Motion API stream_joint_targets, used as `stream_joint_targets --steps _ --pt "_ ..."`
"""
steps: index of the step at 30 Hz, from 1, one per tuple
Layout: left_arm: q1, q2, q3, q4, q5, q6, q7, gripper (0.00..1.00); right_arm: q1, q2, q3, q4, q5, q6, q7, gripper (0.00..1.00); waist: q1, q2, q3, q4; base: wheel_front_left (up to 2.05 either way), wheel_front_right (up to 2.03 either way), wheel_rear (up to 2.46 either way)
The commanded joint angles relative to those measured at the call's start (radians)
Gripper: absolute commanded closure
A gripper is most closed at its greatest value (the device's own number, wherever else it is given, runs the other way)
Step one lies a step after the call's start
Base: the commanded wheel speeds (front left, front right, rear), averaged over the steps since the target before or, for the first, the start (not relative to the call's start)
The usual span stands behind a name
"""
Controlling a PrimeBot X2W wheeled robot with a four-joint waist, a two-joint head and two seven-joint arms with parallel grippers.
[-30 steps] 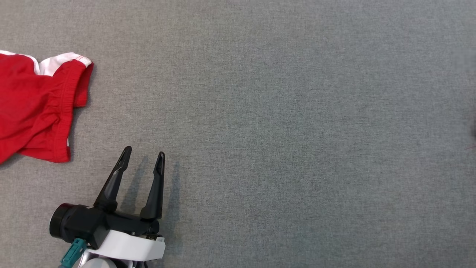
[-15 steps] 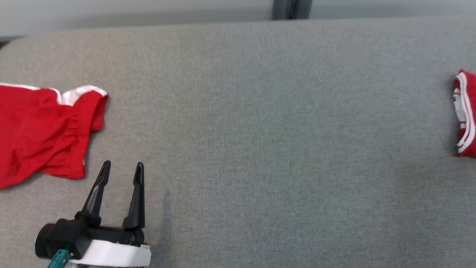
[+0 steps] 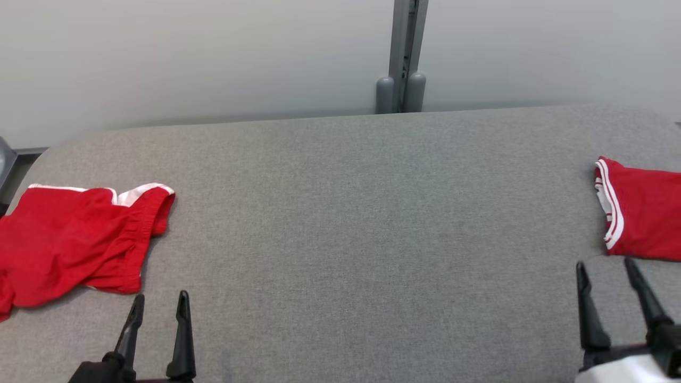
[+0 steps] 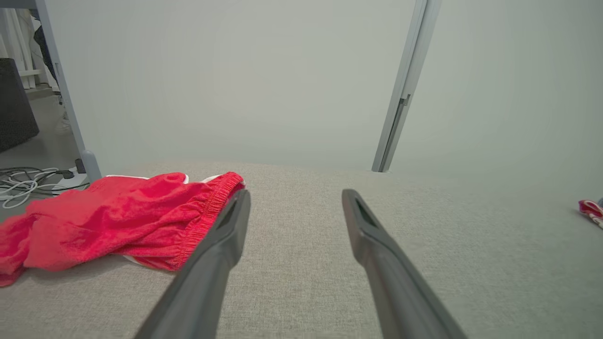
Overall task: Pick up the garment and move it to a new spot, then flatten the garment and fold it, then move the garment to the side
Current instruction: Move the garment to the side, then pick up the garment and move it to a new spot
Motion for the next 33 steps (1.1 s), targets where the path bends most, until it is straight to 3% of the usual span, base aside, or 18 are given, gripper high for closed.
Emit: stream_joint_targets --steps 1,10,15,18,20,25,29,33 --pt "0.005 0.002 -0.002 0.009 -0.005 0.006 -0.004 0.0 0.024 0.006 0.006 0.011 -0.003 0.0 -0.005 0.0 0.0 0.0 -0.008 -0.008 0.0 0.0 0.0" --pt "0.023 0.003 -0.017 0.034 -0.012 0.014 -0.005 0.0 0.072 0.048 0.012 0.045 0.005 0.0 -0.005 0.0 0.0 0.0 -0.021 -0.02 0.0 0.0 0.0" --pt "0.007 0.003 -0.024 0.029 -0.011 0.016 -0.005 0.0 0.068 0.048 0.011 0.033 -0.004 0.0 -0.005 0.0 0.0 0.0 -0.028 0.011 0.0 0.0 0.0" --pt "0.004 0.003 -0.042 0.027 -0.013 0.02 -0.005 0.0 0.078 0.049 0.014 0.026 -0.007 0.0 -0.005 0.0 0.0 0.0 -0.044 0.072 0.0 0.0 0.0" --pt "0.02 0.003 -0.066 0.024 -0.013 0.025 -0.005 0.0 0.089 0.049 0.032 0.027 0.005 0.0 -0.005 0.0 0.0 0.0 -0.067 0.159 0.0 0.0 0.0" --pt "0.059 0.002 -0.074 0.012 -0.002 0.029 -0.005 0.0 0.088 0.049 0.093 0.04 0.034 0.0 -0.006 0.0 0.0 0.0 -0.101 0.298 0.0 0.0 0.0" --pt "0.075 0.003 -0.058 0.004 0.011 0.015 -0.005 0.0 0.068 0.049 0.129 0.05 0.039 0.0 -0.006 0.0 0.0 0.0 -0.102 0.361 0.0 0.0 0.0" --pt "0.037 0.002 -0.04 -0.006 0.0 0.002 -0.005 0.0 0.039 0.048 0.13 0.046 0.021 0.0 -0.006 0.0 0.0 0.0 -0.051 0.379 0.0 0.0 0.0"
